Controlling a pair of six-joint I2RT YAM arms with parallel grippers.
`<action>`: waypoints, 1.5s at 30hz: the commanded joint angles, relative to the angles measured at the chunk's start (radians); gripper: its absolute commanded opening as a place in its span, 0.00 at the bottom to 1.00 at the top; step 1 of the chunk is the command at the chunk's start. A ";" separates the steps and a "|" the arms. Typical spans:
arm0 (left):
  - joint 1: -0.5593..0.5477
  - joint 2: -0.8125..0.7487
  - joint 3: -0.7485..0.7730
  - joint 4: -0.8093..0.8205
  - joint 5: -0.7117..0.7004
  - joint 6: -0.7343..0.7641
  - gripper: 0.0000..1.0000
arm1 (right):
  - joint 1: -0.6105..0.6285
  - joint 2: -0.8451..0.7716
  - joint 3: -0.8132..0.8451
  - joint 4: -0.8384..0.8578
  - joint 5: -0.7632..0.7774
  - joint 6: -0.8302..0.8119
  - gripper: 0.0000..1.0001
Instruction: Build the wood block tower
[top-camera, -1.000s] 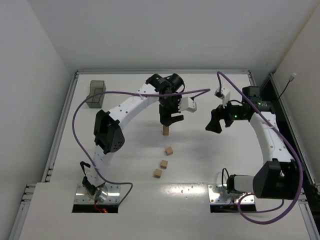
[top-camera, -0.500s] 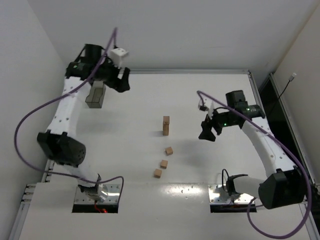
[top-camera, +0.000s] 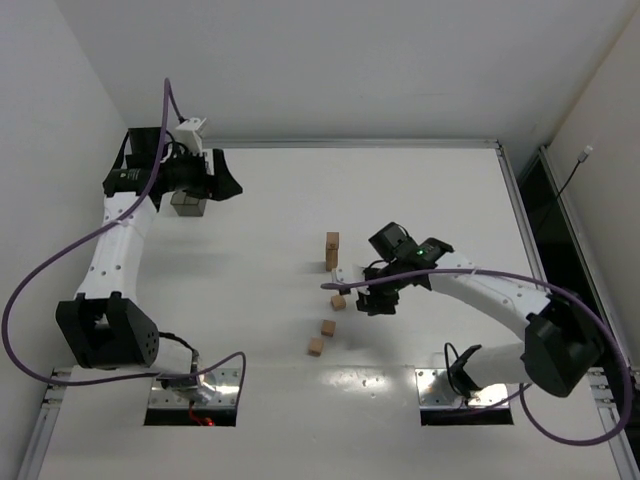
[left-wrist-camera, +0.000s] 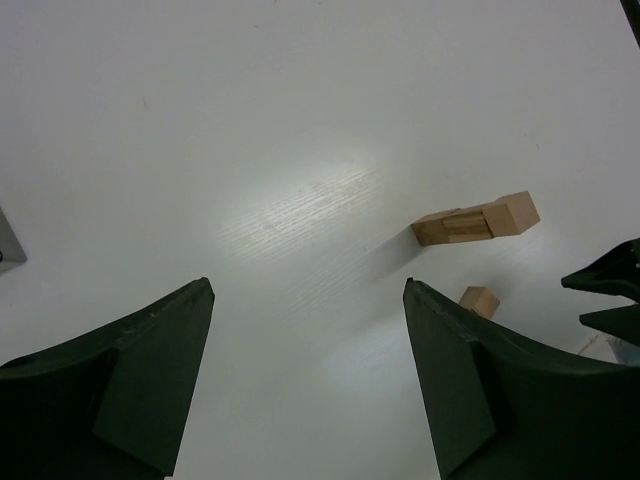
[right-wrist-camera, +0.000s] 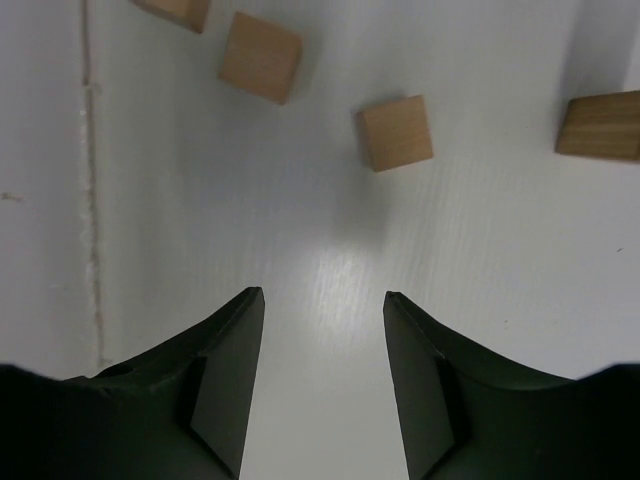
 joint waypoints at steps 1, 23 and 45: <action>0.019 -0.001 -0.011 0.055 0.065 -0.015 0.74 | 0.026 0.051 0.001 0.211 0.051 0.010 0.48; 0.047 0.080 -0.047 0.073 0.126 -0.006 0.74 | 0.127 0.380 0.216 0.179 0.039 -0.030 0.50; 0.056 0.119 -0.037 0.073 0.166 0.013 0.75 | 0.156 0.495 0.314 0.074 0.057 -0.050 0.40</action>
